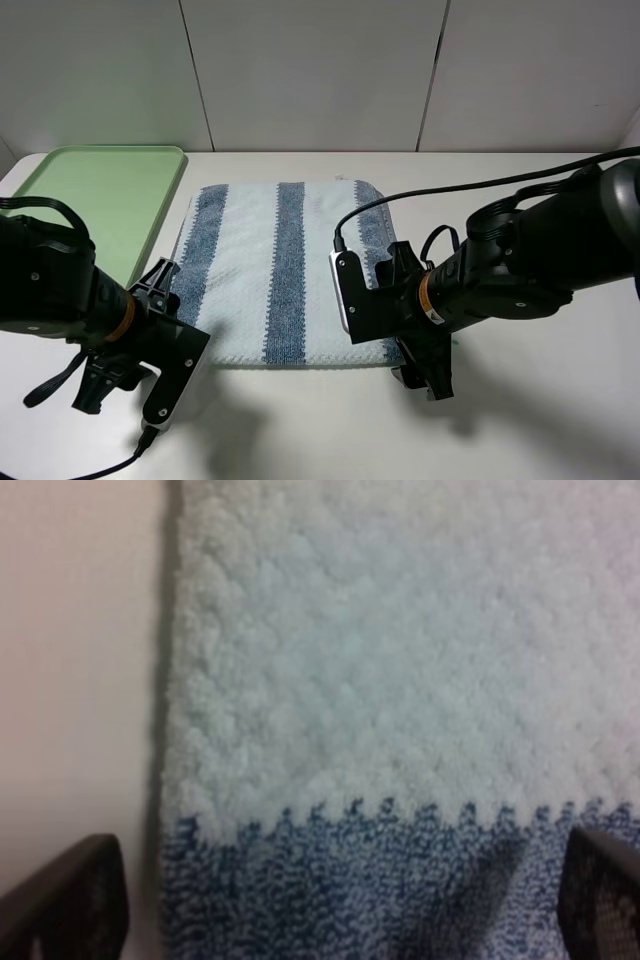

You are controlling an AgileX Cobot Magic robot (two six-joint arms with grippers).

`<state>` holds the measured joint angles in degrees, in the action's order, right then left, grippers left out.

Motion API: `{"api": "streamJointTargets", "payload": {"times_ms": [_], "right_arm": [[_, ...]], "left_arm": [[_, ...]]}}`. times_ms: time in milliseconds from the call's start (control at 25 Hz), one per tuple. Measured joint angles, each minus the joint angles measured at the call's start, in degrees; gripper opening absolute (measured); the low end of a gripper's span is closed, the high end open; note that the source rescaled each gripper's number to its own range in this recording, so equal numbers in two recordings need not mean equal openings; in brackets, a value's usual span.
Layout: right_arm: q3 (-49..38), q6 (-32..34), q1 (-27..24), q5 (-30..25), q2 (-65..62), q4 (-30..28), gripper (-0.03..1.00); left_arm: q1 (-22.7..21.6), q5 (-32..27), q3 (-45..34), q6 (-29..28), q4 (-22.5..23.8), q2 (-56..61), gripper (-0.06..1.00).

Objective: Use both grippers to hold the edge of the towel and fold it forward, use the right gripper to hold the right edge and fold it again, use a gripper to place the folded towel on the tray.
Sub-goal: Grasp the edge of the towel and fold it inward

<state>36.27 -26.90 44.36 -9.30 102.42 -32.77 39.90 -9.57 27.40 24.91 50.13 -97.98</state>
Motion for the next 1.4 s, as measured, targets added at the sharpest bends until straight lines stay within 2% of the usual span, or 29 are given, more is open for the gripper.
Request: {"api": "streamJointTargets", "payload": {"times_ms": [160, 360, 520, 880, 1000, 1160, 1400], "right_arm": [[0.0, 0.0, 0.0, 0.3, 0.2, -1.0, 0.9], [-0.2, 0.0, 0.0, 0.0, 0.4, -1.9, 0.75], [-0.2, 0.0, 0.0, -1.3, 0.7, -2.1, 0.54], [-0.2, 1.3, 0.0, -2.6, 0.8, -2.1, 0.0], [-0.2, 1.5, 0.0, -3.0, 0.8, -2.1, 0.0], [-0.2, 1.7, 0.1, -3.7, 0.8, -2.1, 0.0], [-0.2, 1.7, 0.8, -4.7, 0.8, -2.1, 0.0]], "left_arm": [[0.0, 0.5, 0.0, -0.1, 0.0, -0.2, 0.41], [0.0, 0.9, -0.1, -0.1, -0.1, -0.5, 0.26], [0.0, 1.1, -0.1, -0.2, -0.1, -0.7, 0.23], [0.0, 1.5, -0.1, -0.2, -0.1, -0.7, 0.23], [0.0, 1.7, -0.1, -0.5, -0.1, -0.7, 0.2], [0.0, 2.0, -0.1, -2.3, -0.3, -0.8, 0.04], [0.0, 2.0, -0.1, -2.9, -0.3, -0.8, 0.01]]}}
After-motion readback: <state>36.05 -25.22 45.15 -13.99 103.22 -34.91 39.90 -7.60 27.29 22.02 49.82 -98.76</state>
